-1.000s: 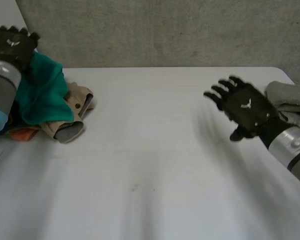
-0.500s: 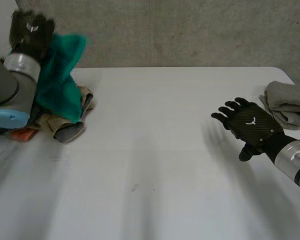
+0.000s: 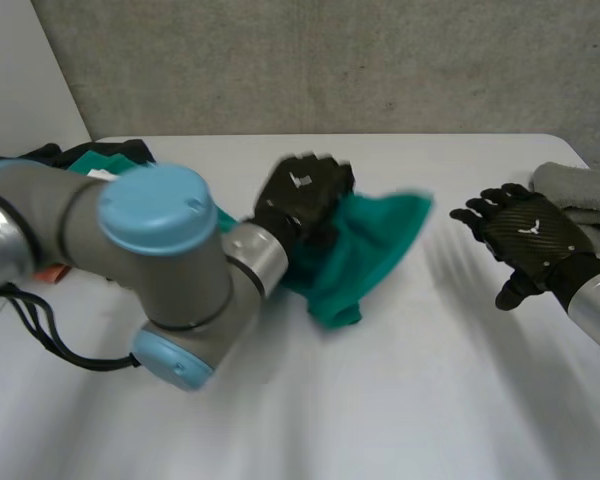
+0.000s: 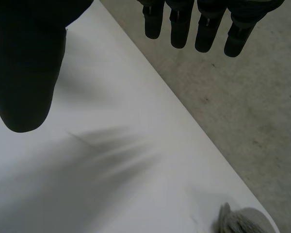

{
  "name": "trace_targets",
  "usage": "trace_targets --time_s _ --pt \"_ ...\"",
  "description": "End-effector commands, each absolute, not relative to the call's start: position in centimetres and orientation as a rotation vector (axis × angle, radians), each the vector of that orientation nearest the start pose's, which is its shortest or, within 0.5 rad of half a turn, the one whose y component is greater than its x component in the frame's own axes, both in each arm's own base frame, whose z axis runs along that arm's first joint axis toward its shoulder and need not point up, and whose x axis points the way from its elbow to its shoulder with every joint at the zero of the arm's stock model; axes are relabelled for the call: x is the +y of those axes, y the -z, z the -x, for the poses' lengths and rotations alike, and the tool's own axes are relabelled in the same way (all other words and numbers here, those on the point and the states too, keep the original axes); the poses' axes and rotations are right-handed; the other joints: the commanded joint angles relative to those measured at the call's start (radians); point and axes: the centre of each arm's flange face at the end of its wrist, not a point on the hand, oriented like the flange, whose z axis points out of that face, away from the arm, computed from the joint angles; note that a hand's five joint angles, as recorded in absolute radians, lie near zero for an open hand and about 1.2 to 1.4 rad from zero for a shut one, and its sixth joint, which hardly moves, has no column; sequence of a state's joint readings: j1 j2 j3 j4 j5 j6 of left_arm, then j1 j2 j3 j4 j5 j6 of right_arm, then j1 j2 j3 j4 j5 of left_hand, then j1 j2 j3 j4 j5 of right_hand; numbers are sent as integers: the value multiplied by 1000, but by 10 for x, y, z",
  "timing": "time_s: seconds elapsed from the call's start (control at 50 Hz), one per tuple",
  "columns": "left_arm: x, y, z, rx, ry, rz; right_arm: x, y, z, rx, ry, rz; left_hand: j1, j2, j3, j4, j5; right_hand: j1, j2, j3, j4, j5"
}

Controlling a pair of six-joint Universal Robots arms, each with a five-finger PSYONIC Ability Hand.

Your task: Fold the laundry.

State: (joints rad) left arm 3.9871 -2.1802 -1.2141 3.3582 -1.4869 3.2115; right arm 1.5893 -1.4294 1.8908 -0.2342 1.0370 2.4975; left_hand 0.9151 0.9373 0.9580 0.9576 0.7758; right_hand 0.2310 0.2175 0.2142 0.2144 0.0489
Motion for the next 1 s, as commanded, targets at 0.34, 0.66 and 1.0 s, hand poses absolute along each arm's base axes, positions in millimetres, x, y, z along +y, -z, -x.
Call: trace_targets --time_s 0.34,0.66,1.0 --pt "-245 -282 299 -1887 -2069 865 -276 -243 -175 2343 1656 533 -719 -741 -762 -762 -754 -56 -43 -40 -40 -49" --pt "-296 -227 218 -2215 -2021 957 -246 -172 -313 2179 1332 790 -719 -741 -762 -762 -754 -56 -43 -40 -40 -49" --pt "-274 -247 218 -2131 -2041 878 -257 -174 -332 2154 1662 922 -728 -750 -771 -770 -763 1165 1179 1182 1182 1173"
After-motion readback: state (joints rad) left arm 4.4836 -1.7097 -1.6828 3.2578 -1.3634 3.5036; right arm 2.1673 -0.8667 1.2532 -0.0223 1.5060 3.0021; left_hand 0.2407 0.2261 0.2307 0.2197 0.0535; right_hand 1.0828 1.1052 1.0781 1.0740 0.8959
